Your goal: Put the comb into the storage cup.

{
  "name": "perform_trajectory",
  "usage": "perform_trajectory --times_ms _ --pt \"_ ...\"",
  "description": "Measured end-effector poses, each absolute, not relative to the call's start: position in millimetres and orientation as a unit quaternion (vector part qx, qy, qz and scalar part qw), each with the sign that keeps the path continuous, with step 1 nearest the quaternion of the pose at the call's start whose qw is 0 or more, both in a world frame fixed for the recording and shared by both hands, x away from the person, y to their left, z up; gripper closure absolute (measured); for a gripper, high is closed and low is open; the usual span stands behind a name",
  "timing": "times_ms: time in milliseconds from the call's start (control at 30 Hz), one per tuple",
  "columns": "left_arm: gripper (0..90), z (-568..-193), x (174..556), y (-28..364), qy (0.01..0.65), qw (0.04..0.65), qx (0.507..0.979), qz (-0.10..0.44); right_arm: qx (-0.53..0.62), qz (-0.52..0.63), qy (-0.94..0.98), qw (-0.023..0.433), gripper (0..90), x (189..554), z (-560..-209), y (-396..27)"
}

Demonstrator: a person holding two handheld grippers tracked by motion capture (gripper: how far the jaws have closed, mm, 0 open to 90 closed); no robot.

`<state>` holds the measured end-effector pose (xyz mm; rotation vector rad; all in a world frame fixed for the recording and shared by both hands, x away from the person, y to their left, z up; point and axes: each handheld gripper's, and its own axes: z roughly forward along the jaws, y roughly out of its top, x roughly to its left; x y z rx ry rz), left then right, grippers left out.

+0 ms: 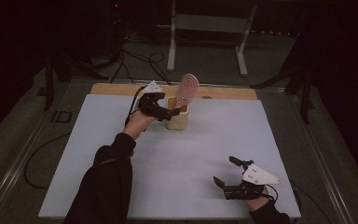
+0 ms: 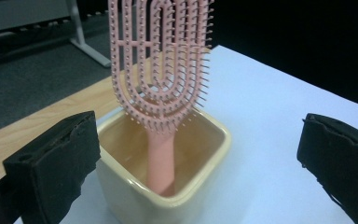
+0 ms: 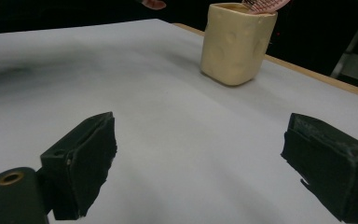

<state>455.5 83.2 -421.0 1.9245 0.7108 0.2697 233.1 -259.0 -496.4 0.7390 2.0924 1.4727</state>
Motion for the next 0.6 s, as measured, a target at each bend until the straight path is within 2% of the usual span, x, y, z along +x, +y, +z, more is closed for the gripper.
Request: perform_trajectory --times_ms 600 --pt "0.0 -413.7 432.9 114.1 0.289 0.507 0.805 0.110 0.267 0.536 0.765 0.236 9.3 234.0 -496.5 -257.5"
